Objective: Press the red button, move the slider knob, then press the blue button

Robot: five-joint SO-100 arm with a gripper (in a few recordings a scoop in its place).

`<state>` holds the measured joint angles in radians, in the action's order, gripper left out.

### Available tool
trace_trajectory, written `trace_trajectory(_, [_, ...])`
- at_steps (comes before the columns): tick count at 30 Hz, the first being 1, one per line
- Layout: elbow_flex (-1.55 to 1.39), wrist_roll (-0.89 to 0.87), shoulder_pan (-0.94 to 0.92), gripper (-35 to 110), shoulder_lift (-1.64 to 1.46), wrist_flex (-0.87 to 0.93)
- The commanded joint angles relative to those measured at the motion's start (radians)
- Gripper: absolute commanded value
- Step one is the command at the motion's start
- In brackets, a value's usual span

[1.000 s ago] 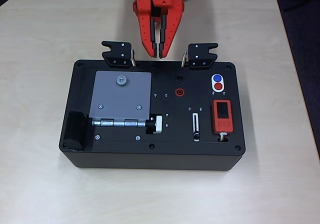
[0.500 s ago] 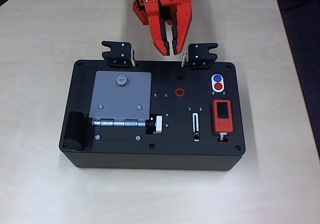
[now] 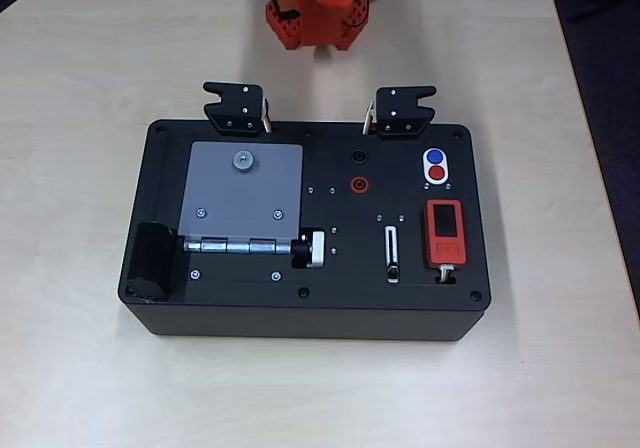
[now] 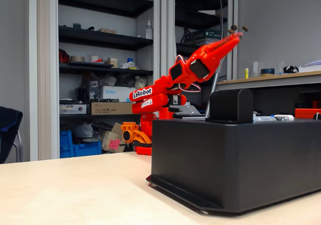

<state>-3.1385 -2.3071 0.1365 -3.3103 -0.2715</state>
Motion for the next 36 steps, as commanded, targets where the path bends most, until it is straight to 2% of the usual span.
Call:
trace_trajectory(1, [-0.003,-0.222,0.005,0,-0.009,-0.186])
trace_trajectory(15, [-0.003,-0.624,-0.048,1,-0.008,-0.839])
trace_trajectory(28, [-0.003,-0.775,-0.126,0,-0.008,-1.532])
trace_trajectory(32, [-0.003,-0.871,-0.153,0,-0.008,-1.66])
trace_trajectory(36, [-0.003,-0.983,-0.167,0,-0.008,-1.667])
